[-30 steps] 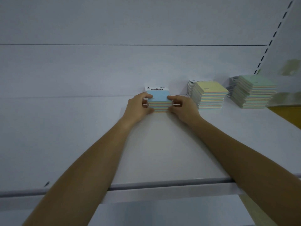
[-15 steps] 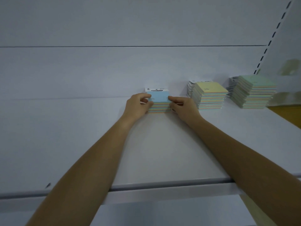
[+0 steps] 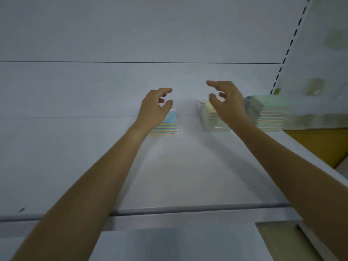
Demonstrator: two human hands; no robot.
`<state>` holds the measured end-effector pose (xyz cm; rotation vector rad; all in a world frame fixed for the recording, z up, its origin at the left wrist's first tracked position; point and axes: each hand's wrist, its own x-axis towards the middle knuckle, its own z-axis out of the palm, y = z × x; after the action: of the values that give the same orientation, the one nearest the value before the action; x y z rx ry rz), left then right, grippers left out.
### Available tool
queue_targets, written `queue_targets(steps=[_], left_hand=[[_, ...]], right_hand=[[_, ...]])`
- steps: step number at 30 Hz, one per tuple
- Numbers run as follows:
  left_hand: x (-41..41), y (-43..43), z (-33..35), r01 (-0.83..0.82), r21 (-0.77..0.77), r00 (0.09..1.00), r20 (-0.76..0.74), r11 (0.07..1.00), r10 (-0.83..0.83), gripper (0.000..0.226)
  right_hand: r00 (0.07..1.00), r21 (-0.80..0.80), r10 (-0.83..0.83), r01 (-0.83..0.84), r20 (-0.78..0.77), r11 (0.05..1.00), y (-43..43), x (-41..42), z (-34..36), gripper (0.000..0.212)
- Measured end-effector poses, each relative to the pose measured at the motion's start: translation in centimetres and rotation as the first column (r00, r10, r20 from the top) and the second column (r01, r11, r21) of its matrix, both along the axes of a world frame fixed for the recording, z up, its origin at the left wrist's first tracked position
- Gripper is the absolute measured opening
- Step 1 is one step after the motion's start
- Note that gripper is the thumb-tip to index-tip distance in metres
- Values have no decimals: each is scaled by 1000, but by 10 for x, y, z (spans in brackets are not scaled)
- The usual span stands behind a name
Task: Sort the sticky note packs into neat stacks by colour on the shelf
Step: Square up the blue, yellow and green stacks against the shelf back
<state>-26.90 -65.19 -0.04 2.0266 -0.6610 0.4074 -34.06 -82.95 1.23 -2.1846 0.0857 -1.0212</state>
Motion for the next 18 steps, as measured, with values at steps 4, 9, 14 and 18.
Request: queue_targets(steps=[4, 9, 14, 18], left_hand=[[-19, -58, 4, 93, 78, 994, -72, 993, -88, 47], [-30, -112, -11, 69, 162, 955, -295, 984, -18, 80], [-35, -122, -37, 16, 60, 913, -409, 998, 10, 85], [-34, -124, -46, -89, -77, 931, -360, 993, 55, 69]], right_hand=[[992, -11, -54, 53, -118, 999, -53, -18, -11, 37], [956, -12, -27, 24, -292, 1000, -83, -18, -28, 51], [940, 97, 66, -36, -336, 995, -82, -20, -54, 63], [943, 144, 128, -87, -309, 986, -80, -18, -61, 57]])
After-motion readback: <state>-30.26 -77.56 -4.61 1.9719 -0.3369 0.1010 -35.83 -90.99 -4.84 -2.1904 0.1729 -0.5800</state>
